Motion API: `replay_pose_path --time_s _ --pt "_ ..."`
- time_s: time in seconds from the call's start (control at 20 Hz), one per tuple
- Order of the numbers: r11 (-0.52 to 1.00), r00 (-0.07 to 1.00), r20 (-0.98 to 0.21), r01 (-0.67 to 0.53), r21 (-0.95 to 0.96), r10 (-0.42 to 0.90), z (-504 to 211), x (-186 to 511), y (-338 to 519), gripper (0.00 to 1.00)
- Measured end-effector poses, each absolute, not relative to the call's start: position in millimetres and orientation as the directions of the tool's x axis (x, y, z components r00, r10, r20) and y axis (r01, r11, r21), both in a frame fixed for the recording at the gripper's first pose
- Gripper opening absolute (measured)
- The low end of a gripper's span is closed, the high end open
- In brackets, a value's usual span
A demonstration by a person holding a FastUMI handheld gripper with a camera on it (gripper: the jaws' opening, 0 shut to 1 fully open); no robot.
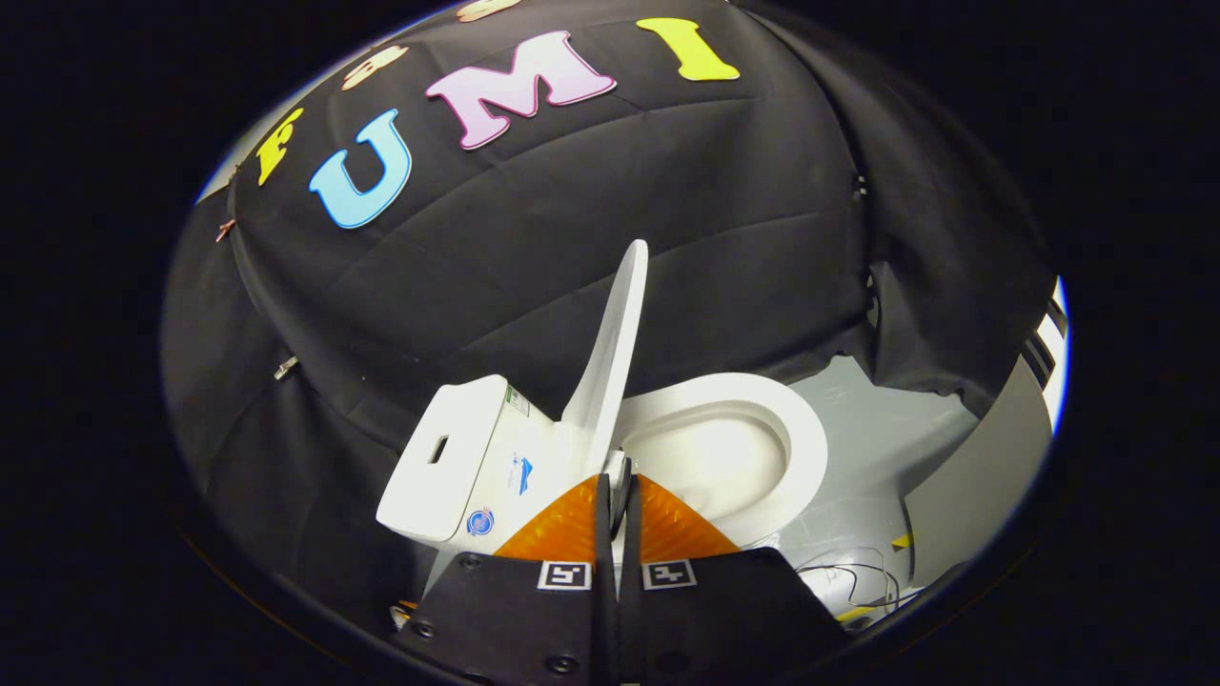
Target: Open the toilet lid.
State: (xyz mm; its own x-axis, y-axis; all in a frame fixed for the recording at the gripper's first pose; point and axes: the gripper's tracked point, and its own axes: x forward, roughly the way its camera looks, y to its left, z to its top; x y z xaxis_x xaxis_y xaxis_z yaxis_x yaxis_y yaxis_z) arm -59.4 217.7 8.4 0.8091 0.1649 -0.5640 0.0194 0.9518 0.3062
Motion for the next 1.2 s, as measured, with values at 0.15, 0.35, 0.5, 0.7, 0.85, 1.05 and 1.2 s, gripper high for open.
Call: replay_pose_path --time_s 0.15,0.35,0.5,0.7,0.85,1.05,1.2 --pt "0.956 0.812 -0.560 0.007 0.293 0.165 16.5 -61.1 232.7 0.05" --pt "0.964 0.812 -0.561 -0.009 0.264 0.162 24.8 -60.4 252.3 0.05" --pt "0.971 0.813 -0.561 -0.027 0.237 0.159 31.1 -60.5 268.7 0.05" --pt "0.980 0.818 -0.556 -0.044 0.195 0.147 37.3 -60.5 288.8 0.05" --pt "0.984 0.820 -0.556 -0.049 0.169 0.136 42.7 -60.2 303.5 0.05" --pt "0.991 0.824 -0.553 -0.059 0.123 0.118 44.7 -61.6 326.7 0.05" --pt "0.994 0.830 -0.549 -0.059 0.092 0.100 47.3 -59.9 344.4 0.05"
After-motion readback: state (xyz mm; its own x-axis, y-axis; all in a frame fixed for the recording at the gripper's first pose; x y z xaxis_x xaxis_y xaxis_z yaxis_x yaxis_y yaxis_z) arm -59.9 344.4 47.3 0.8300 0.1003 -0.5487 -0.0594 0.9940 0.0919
